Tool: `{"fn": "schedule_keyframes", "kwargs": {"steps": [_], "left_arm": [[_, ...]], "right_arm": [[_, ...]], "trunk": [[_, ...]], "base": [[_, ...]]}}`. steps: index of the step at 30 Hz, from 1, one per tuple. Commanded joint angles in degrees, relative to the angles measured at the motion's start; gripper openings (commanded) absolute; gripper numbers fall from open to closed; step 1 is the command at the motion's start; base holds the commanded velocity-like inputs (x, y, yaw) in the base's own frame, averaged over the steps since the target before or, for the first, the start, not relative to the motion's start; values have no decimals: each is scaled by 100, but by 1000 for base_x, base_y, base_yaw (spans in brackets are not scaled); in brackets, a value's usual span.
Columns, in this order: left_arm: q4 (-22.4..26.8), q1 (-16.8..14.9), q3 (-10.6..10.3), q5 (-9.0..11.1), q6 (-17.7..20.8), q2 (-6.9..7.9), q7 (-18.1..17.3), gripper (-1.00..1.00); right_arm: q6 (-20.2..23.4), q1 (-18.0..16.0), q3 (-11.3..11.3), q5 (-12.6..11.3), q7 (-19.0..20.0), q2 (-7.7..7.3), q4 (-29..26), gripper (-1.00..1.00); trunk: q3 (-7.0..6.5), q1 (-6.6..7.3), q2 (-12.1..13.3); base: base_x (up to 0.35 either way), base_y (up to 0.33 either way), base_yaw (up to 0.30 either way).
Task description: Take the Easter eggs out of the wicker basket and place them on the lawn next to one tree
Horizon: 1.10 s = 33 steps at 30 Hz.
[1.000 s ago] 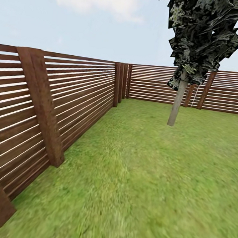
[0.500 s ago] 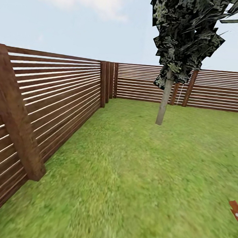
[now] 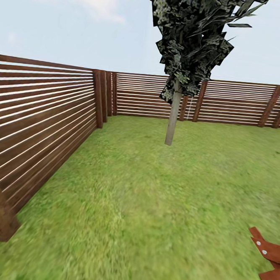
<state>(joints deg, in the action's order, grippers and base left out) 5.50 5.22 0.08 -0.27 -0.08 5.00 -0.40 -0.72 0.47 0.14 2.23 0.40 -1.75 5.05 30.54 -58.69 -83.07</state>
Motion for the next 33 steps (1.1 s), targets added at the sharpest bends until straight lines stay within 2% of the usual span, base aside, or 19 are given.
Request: {"fn": "schedule_keyframes", "kwargs": {"steps": [1, 10, 26, 33], "left_arm": [[13, 5, 1, -4, -1, 1, -4, 100], [13, 5, 1, -2, -1, 1, -4, 100], [4, 5, -8, 1, -17, 1, -4, 100], [4, 5, -8, -5, 6, 1, -10, 100]], "right_arm": [[-8, -3, -1, 23, 4, -1, 5, 100], [-8, -3, -7, 14, 4, -2, 3, 100], [-28, -3, -39, -28, 58, 16, -80, 100], [-29, -3, -12, -14, 54, 16, -83, 100]], "trunk": [[3, -4, -1], [14, -4, -1], [16, -4, -1], [16, -4, -1]], "base": [[335, 0, -298], [331, 0, -267], [24, 0, -8], [274, 0, 0]]}}
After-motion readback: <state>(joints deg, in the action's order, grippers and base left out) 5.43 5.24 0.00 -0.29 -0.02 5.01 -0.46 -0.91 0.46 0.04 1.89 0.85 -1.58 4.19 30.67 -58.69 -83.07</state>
